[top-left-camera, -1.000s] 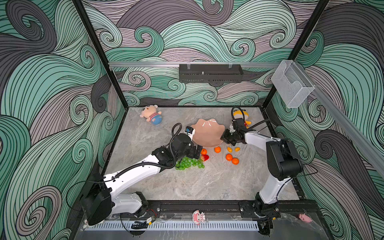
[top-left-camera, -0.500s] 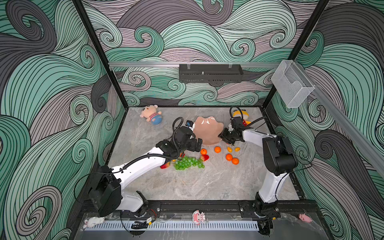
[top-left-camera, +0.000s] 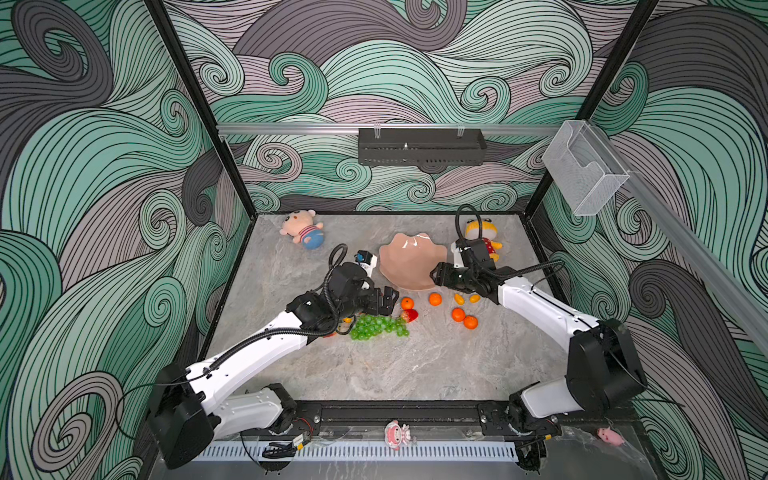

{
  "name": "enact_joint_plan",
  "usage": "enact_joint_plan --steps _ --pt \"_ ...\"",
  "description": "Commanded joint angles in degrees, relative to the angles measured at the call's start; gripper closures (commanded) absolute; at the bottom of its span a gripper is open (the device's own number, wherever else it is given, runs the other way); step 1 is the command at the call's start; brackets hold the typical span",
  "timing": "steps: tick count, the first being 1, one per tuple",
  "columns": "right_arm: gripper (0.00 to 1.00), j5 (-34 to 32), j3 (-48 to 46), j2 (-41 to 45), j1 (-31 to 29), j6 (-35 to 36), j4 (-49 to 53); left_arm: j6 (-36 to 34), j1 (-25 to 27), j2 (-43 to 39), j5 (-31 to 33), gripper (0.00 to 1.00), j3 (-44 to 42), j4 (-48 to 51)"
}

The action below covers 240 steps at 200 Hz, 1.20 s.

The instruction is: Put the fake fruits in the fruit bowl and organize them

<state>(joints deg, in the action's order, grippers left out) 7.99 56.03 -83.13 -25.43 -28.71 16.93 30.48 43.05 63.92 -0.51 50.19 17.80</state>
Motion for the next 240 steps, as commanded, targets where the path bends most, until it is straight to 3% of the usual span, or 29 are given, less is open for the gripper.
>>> enact_joint_plan --steps 1,32,65,111,140,186,240 --pt "0.34 -1.9 -1.9 2.0 -3.6 4.9 2.7 2.8 -0.6 -5.3 0.4 0.01 -2.6 3.7" --pt "0.34 -2.1 -1.8 3.4 -9.9 7.1 2.7 5.9 -3.0 -11.8 0.9 0.01 -6.1 8.2" --pt "0.35 -4.1 0.1 2.4 -15.8 9.5 2.2 9.0 -10.0 -17.2 -5.3 0.01 -10.0 9.1" --pt "0.30 -8.3 6.6 -2.3 -22.4 15.1 2.9 10.7 -18.9 -22.1 -9.1 0.01 -11.9 11.5" --pt "0.34 -8.4 7.0 -4.7 -24.9 20.0 -1.6 12.3 -26.0 -23.8 -14.2 0.01 -13.9 10.5" --pt "0.34 -5.0 15.8 -12.1 -26.8 24.1 7.5 14.2 -36.5 -24.9 -22.5 0.02 -16.4 8.0" --pt "0.38 -6.9 25.1 -20.9 -29.2 27.9 14.9 14.8 -45.5 -24.1 -29.8 0.01 -18.4 6.1"
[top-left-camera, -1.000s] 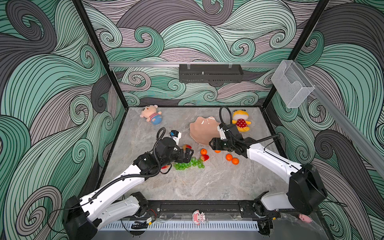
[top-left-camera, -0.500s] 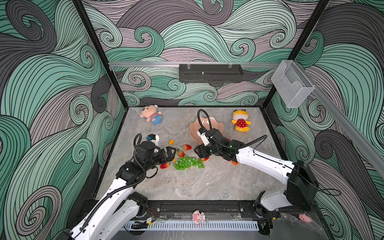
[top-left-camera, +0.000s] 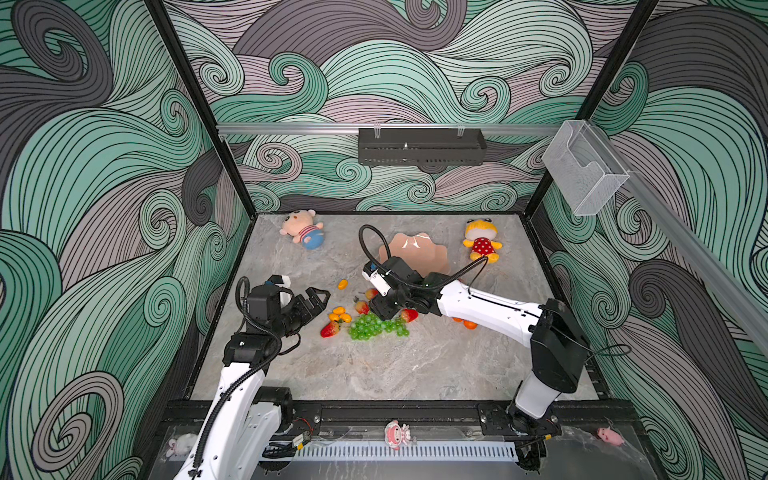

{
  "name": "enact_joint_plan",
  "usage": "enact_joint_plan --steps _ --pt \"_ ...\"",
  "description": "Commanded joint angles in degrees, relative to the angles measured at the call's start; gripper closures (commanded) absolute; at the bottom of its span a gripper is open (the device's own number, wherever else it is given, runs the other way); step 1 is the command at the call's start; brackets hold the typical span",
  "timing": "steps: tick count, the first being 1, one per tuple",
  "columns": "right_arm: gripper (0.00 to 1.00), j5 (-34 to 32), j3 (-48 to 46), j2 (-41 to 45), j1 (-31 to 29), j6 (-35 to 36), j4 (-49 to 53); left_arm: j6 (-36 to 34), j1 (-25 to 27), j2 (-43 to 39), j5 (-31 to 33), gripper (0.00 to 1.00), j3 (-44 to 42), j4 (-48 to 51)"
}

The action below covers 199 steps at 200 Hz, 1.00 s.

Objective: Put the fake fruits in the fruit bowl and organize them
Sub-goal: 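Grasp the green grape bunch with the right gripper while the left arm withdraws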

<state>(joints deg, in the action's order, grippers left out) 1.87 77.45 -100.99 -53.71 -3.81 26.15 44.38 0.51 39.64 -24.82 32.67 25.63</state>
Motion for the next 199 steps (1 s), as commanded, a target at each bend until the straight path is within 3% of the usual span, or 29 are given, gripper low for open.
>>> enact_joint_plan --steps 1,73,118,199 --pt "0.39 -0.8 3.9 -3.2 -0.9 3.0 5.8 0.9 -3.0 0.2 -5.6 0.01 -0.8 -1.7" --pt "0.54 -3.3 17.0 -14.6 -4.9 7.9 14.3 5.4 -12.4 2.0 -14.8 0.01 -4.9 -8.6" --pt "0.63 -2.9 23.9 -20.7 -7.9 9.6 17.6 5.9 -18.4 1.2 -18.1 0.01 -5.6 -7.8" --pt "0.77 -3.7 35.6 -30.4 -9.7 8.1 23.6 6.9 -20.8 0.3 -18.0 0.01 -6.7 -7.8"
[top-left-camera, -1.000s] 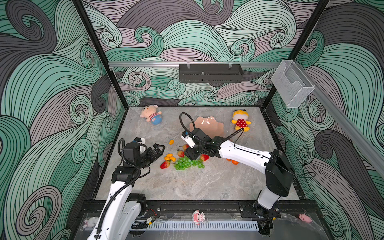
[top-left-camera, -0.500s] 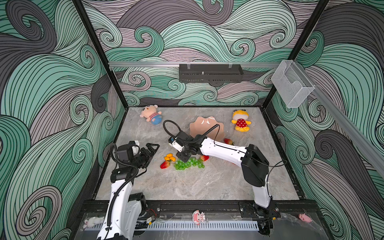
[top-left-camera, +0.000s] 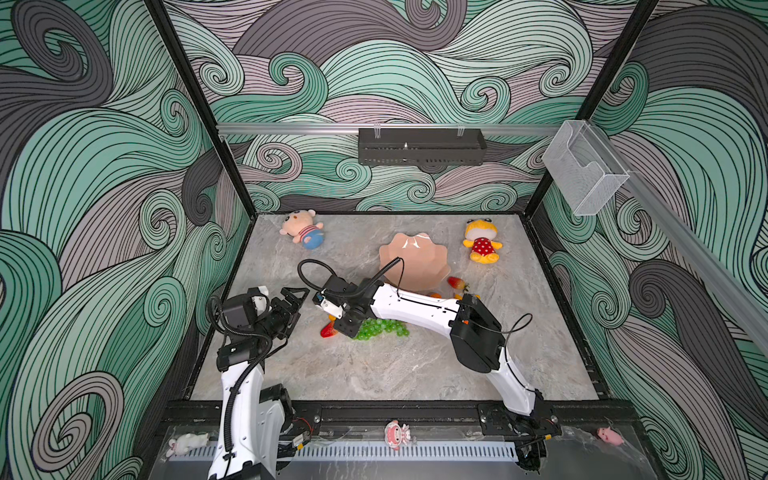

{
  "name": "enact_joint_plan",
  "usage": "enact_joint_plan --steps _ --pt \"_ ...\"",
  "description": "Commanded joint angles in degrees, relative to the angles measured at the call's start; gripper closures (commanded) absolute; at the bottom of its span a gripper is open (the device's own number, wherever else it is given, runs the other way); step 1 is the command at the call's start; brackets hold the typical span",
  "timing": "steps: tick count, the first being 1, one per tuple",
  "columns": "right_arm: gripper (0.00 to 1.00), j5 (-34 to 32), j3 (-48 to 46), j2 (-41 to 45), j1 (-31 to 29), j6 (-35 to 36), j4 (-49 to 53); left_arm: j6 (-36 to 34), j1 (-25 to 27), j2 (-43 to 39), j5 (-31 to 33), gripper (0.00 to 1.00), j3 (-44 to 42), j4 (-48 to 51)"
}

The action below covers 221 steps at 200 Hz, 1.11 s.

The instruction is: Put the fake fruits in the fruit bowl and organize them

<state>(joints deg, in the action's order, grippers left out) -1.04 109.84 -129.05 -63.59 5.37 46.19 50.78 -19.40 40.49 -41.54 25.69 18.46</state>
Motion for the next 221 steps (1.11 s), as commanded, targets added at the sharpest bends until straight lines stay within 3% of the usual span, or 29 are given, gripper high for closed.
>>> enact_joint_plan --steps 1,180,221 --pt "0.77 -0.8 3.3 -2.5 0.1 -1.1 3.5 0.5 -0.9 -0.5 -1.3 0.02 0.2 -0.6" --pt "0.79 -2.3 12.8 -11.7 -0.1 -3.5 9.5 0.3 -1.4 0.0 -2.2 0.01 0.1 -1.5" --pt "0.88 -2.5 12.6 -10.8 -0.1 -4.0 9.6 -0.4 -1.4 -0.1 -2.0 0.01 0.2 -0.9"
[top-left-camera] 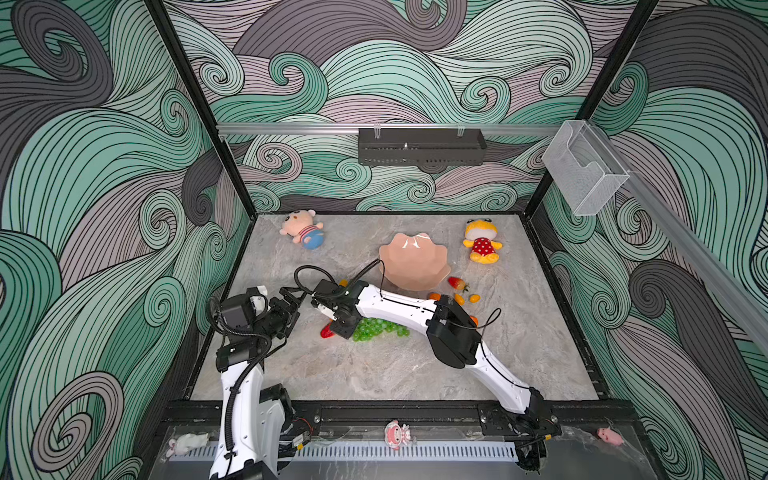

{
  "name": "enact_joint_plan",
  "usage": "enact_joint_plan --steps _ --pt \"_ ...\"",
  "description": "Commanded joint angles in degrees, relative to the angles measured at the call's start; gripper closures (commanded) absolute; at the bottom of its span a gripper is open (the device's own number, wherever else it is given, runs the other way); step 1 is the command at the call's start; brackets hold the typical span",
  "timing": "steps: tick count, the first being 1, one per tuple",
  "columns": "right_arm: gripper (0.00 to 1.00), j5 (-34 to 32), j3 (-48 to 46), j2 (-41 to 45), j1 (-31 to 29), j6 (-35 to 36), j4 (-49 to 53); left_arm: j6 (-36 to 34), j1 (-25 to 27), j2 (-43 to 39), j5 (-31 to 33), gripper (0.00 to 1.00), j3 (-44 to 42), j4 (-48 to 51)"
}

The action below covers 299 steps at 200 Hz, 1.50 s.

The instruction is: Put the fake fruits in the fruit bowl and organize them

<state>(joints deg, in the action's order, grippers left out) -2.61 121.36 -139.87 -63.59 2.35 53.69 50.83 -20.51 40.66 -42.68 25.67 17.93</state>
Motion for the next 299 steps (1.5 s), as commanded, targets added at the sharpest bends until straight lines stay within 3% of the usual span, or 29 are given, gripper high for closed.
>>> enact_joint_plan --steps 1,34,128,182,224,299 --pt "0.88 -0.9 1.1 0.1 -0.1 -1.0 2.1 -0.5 -0.3 -0.2 -0.9 0.01 0.3 -0.4" --pt "1.00 -0.9 0.6 2.9 0.0 -2.0 2.2 -2.7 -0.3 0.2 -1.2 0.01 2.3 2.0" --pt "1.00 0.8 -5.8 13.7 1.6 -6.5 0.2 -6.9 0.0 1.4 -4.9 0.01 5.6 3.3" --pt "1.00 2.8 -14.3 21.5 3.7 -10.2 -4.7 -9.9 4.0 2.3 -4.7 0.01 7.5 3.8" --pt "1.00 2.6 -25.8 30.6 4.6 -14.1 -10.6 -15.4 10.6 2.4 -0.7 0.01 11.0 7.9" --pt "1.00 -0.1 -46.1 50.1 7.7 -18.3 -18.0 -17.5 29.4 7.0 12.1 0.01 16.8 7.4"
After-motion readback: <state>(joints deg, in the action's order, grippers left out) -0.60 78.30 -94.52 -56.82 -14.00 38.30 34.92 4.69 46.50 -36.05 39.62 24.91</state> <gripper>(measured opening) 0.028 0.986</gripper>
